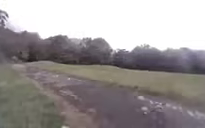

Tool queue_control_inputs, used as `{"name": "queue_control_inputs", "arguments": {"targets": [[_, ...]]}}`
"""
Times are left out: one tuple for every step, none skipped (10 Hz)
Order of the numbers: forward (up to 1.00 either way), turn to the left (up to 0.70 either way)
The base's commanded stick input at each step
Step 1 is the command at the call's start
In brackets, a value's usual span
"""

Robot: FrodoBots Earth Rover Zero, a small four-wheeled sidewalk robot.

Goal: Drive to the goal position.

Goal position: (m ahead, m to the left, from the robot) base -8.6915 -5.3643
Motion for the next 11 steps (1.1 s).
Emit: {"name": "queue_control_inputs", "arguments": {"targets": [[0.43, -0.14], [0.85, -0.27], [0.85, -0.27], [0.85, -0.27], [0.85, -0.27], [0.85, -0.27], [0.85, -0.27], [0.85, -0.27], [0.85, -0.27], [0.85, -0.27], [0.85, -0.27]]}}
